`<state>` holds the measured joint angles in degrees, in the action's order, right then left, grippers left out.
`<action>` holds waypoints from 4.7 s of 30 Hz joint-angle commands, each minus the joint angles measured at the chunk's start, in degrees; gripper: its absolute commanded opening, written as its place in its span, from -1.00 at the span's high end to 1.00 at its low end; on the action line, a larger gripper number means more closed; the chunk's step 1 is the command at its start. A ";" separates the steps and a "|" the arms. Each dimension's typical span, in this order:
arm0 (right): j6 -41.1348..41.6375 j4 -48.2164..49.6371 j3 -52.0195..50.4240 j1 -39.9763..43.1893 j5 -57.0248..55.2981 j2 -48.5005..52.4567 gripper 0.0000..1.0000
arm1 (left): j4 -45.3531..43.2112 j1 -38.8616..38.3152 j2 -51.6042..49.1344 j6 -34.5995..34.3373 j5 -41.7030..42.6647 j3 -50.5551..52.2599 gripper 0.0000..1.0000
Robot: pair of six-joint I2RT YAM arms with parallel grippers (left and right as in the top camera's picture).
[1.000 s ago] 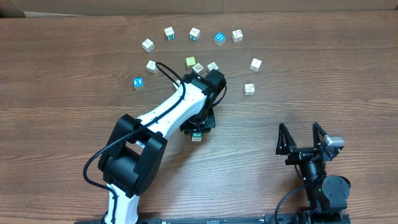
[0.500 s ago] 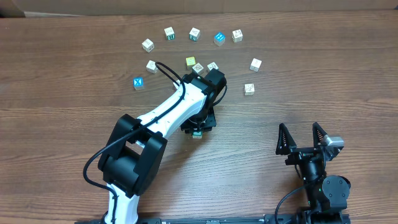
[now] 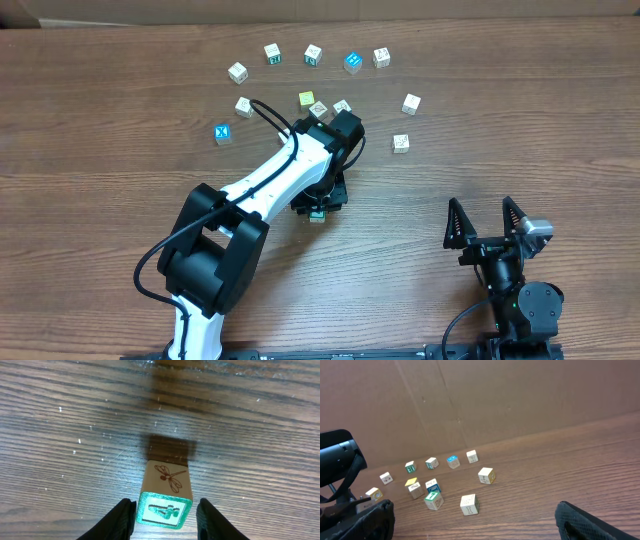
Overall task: Form a horizontal line
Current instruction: 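Lower the green 4 block onto the table in front of the cluster, then open the left gripper to release the green 4 block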
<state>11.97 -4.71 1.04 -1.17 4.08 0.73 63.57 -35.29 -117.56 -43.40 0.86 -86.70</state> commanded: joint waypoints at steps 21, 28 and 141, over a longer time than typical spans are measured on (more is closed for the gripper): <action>-0.04 0.28 -0.57 0.17 0.09 -0.57 -1.00 | 0.07 -0.81 0.22 -0.92 0.13 0.46 0.17; -0.04 0.28 -0.57 0.17 0.09 -0.57 -1.00 | 0.15 -1.14 0.20 -0.76 -0.90 0.48 0.19; -0.04 0.28 -0.57 0.17 0.09 -0.57 -1.00 | -0.24 -2.19 0.17 -0.31 -1.29 1.09 -0.99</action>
<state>11.99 -4.73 1.04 -1.17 4.10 0.73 63.37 -37.43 -117.56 -43.57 0.19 -86.17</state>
